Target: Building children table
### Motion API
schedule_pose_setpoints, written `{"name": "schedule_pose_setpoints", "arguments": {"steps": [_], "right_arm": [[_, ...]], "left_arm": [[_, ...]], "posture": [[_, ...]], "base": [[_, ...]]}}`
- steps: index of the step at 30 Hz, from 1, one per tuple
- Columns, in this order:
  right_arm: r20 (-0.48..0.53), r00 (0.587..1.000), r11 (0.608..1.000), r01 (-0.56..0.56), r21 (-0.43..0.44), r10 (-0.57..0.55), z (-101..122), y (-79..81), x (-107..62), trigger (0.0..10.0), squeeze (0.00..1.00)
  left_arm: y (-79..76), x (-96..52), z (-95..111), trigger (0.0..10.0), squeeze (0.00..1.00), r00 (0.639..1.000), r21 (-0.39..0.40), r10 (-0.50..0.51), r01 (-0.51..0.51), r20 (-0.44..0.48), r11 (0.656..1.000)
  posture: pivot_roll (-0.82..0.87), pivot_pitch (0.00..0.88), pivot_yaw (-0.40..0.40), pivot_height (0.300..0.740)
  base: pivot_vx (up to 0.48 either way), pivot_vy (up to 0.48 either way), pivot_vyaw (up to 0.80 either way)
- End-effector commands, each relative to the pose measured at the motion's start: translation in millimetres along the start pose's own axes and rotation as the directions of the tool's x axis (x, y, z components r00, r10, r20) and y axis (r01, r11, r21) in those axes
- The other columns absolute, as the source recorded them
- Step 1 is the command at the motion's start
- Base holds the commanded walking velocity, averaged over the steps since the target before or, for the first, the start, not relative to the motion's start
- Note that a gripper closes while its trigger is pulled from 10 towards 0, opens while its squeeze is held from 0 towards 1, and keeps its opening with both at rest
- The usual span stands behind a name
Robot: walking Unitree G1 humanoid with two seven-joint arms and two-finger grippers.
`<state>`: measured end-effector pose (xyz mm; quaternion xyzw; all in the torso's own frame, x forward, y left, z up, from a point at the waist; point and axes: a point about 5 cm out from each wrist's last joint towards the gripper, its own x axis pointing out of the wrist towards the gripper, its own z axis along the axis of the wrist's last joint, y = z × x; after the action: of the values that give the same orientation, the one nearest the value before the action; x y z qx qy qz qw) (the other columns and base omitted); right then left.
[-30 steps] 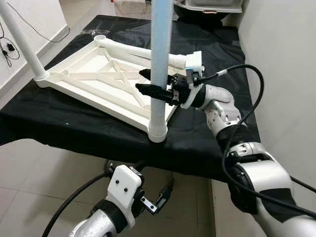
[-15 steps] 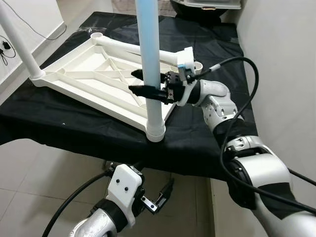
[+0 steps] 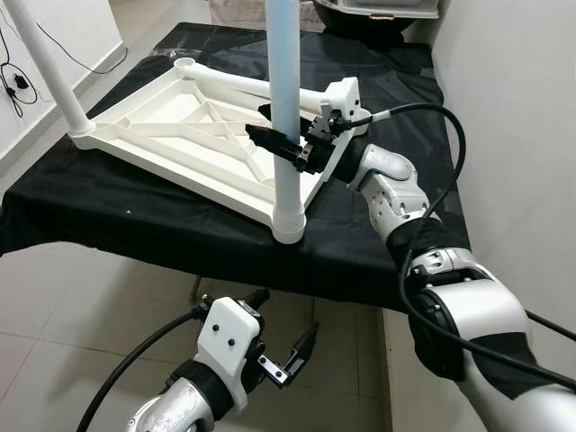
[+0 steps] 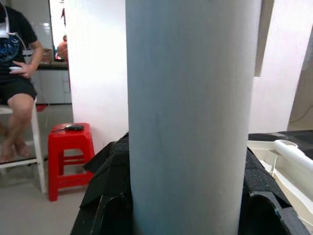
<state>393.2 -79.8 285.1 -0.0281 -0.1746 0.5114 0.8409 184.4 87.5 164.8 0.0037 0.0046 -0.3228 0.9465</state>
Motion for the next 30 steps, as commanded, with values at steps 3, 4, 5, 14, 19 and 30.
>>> {"name": "schedule_pose_setpoints", "arguments": {"steps": [3, 4, 5, 14, 19, 30], "right_arm": [[-0.318, 0.921, 0.954, 0.275, 0.123, -0.225, -76.8, 3.2, -37.2, 0.0, 0.0], [-0.318, 0.921, 0.954, 0.275, 0.123, -0.225, -76.8, 3.2, -37.2, 0.0, 0.0], [-0.342, 0.89, 0.931, 0.352, 0.095, -0.301, -78.3, -1.0, -39.3, 0.0, 0.0], [-0.337, 0.451, 0.511, 0.852, -0.113, -0.827, -79.7, -31.4, -73.6, 0.0, 0.0], [-0.275, 0.36, 0.406, 0.905, -0.132, -0.892, -78.0, -31.7, -77.1, 0.0, 0.0], [-0.218, 0.524, 0.538, 0.843, -0.003, -0.823, -75.6, -20.1, -55.9, 0.0, 0.0]], "left_arm": [[0.1, -0.3, -2.9, 10.0, 0.0, 1.0, -0.008, 0.003, -0.003, -0.013, 1.0], [0.1, -0.3, -2.9, 10.0, 0.0, 1.0, -0.008, 0.003, -0.003, -0.013, 1.0], [0.4, -0.1, -3.0, 10.0, 0.0, 1.0, -0.008, 0.003, -0.004, -0.013, 1.0], [1.9, 3.9, -5.4, 10.0, 0.0, 1.0, -0.004, 0.001, -0.001, -0.008, 1.0], [3.3, 5.2, -5.6, 10.0, 0.0, 1.0, 0.0, 0.001, -0.001, -0.007, 1.0], [4.0, 5.6, -5.7, 10.0, 0.0, 1.0, 0.005, 0.002, -0.002, -0.003, 1.0]], "posture": [[0.15, 0.245, -0.058, 0.74], [0.15, 0.245, -0.058, 0.74], [0.15, 0.245, -0.058, 0.74], [0.14, 0.216, -0.053, 0.74], [0.14, 0.209, -0.053, 0.74], [0.13, 0.208, -0.057, 0.74]], "base": [[0.0, 0.0, 0.0], [0.0, 0.0, 0.0], [0.0, 0.0, 0.0], [0.0, 0.0, 0.0], [0.0, 0.0, 0.0], [0.0, 0.0, 0.0]]}}
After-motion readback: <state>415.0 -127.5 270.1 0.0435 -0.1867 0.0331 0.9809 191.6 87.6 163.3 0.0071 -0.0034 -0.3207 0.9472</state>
